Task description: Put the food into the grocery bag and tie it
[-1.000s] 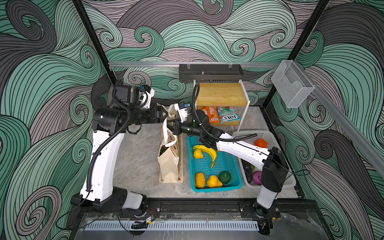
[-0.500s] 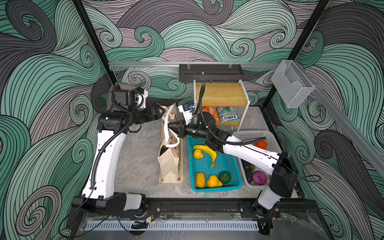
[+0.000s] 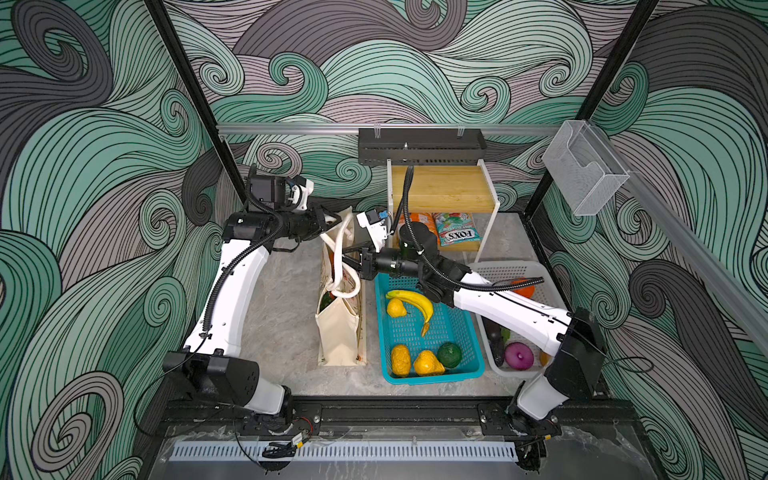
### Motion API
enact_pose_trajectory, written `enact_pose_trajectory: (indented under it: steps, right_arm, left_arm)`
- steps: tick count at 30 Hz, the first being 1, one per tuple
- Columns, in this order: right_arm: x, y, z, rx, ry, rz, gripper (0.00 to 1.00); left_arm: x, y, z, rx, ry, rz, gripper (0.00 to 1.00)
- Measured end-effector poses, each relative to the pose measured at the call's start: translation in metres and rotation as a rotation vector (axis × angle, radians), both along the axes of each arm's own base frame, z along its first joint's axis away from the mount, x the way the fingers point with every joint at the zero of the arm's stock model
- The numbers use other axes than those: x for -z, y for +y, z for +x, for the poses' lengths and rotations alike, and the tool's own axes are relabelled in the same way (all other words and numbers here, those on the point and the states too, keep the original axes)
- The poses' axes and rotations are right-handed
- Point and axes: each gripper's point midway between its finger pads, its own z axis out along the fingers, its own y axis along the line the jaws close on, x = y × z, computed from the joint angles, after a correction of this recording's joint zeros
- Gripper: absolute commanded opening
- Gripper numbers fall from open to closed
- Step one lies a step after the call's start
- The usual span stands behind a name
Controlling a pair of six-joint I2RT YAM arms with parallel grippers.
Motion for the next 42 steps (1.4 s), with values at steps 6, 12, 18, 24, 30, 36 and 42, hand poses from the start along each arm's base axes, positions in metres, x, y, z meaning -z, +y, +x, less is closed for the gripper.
enact_pose_trajectory:
  steps: [6, 12, 18, 24, 30, 36, 42]
  right_arm:
    - [0.001, 0.0, -0.003, -0.015, -0.014, -0.008, 0.15]
    - [-0.004, -0.009, -0.008, -0.026, -0.031, -0.02, 0.51]
    - [-0.014, -0.038, -0.014, -0.012, -0.044, -0.012, 0.76]
    - [-0.019, -0.068, -0.003, 0.039, -0.06, 0.02, 0.75]
    - [0.015, -0.056, 0.014, 0.002, -0.008, -0.03, 0.83]
    - [0.04, -0.027, -0.013, -0.144, -0.013, -0.069, 0.83]
    - [0.014, -0.004, -0.037, -0.272, -0.099, 0.014, 0.84]
  left_arm:
    - [-0.005, -0.002, -0.004, 0.009, 0.003, -0.01, 0.0]
    - [-0.014, 0.002, -0.004, -0.006, -0.002, -0.039, 0.0]
    - [-0.02, 0.007, -0.006, -0.022, -0.004, -0.062, 0.0]
    - [-0.026, 0.006, -0.009, -0.023, -0.007, -0.084, 0.0]
    - [-0.04, 0.006, -0.021, -0.024, -0.031, -0.109, 0.0]
    - [-0.036, 0.006, -0.025, -0.026, -0.026, -0.13, 0.0]
    - [-0.033, 0.008, -0.023, -0.029, -0.028, -0.159, 0.0]
